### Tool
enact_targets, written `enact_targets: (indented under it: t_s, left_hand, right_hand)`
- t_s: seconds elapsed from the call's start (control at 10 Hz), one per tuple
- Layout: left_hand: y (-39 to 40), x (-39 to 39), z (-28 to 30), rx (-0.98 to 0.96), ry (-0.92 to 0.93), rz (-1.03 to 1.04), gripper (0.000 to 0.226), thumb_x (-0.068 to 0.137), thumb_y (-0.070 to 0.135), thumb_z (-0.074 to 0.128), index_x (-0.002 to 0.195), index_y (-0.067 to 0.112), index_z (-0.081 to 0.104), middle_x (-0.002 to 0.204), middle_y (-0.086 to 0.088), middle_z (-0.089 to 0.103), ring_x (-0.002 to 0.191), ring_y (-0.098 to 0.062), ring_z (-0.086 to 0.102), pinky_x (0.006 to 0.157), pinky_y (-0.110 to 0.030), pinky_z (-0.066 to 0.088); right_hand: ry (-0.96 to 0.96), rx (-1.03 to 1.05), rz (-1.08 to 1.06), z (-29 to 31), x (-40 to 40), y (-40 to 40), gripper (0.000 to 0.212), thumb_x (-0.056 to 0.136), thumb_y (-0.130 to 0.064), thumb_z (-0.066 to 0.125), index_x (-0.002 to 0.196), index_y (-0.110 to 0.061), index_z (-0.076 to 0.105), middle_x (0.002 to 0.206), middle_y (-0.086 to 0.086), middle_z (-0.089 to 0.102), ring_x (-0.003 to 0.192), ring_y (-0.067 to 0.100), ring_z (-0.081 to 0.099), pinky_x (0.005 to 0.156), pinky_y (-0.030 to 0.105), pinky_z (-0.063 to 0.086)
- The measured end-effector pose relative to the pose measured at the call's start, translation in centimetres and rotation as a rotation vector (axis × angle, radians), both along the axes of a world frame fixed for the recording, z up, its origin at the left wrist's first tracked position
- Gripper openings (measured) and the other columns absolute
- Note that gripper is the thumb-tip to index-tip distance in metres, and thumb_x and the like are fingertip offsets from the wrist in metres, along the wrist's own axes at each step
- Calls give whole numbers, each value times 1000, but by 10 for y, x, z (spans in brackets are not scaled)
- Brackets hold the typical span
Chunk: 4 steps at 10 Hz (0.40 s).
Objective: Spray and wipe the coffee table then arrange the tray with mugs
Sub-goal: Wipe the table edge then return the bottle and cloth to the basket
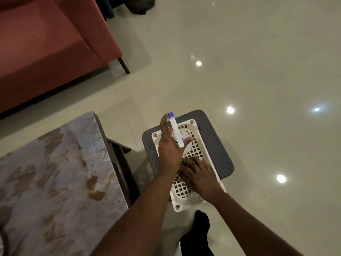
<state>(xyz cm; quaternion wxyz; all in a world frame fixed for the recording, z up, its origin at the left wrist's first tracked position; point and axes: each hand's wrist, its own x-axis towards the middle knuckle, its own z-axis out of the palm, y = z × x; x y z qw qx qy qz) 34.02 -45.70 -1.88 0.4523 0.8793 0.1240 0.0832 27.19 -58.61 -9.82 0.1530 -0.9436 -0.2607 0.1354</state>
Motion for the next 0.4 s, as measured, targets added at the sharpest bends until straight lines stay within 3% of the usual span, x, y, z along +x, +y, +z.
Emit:
enact_targets:
  t_s: [0.1, 0.2, 0.3, 0.4]
  left_hand:
    - [3, -6, 5, -76, 88, -18, 110, 64, 23, 90, 150, 17, 23, 118, -6, 66, 102, -14, 64, 79, -11, 45]
    - [9, -15, 15, -154, 164, -39, 113, 65, 22, 89, 151, 29, 16, 132, 2, 55, 118, -11, 54, 93, -24, 44]
    - [22, -31, 24, -120, 167, -56, 103, 72, 19, 84, 151, 27, 20, 143, 2, 43, 125, -12, 48, 100, -29, 43]
    - [42, -52, 34, -78, 158, -17, 84, 78, 20, 79, 147, 22, 31, 140, 0, 48, 123, -12, 49, 96, -24, 42]
  right_hand:
    - [-33, 50, -48, 7, -4, 3, 56, 74, -47, 71, 123, -27, 53, 134, 0, 56, 125, 25, 51, 98, 49, 46]
    - [-45, 130, -140, 27, -8, 11, 51, 75, -42, 73, 118, -21, 55, 125, 3, 61, 116, 24, 58, 91, 45, 52]
    - [-111, 256, -216, 43, -16, 20, 40, 79, -32, 71, 112, -18, 53, 113, 6, 65, 106, 25, 62, 88, 42, 52]
    - [-169, 335, -196, 65, -24, 30, 31, 90, -36, 50, 112, -15, 58, 107, 4, 65, 100, 23, 60, 90, 40, 50]
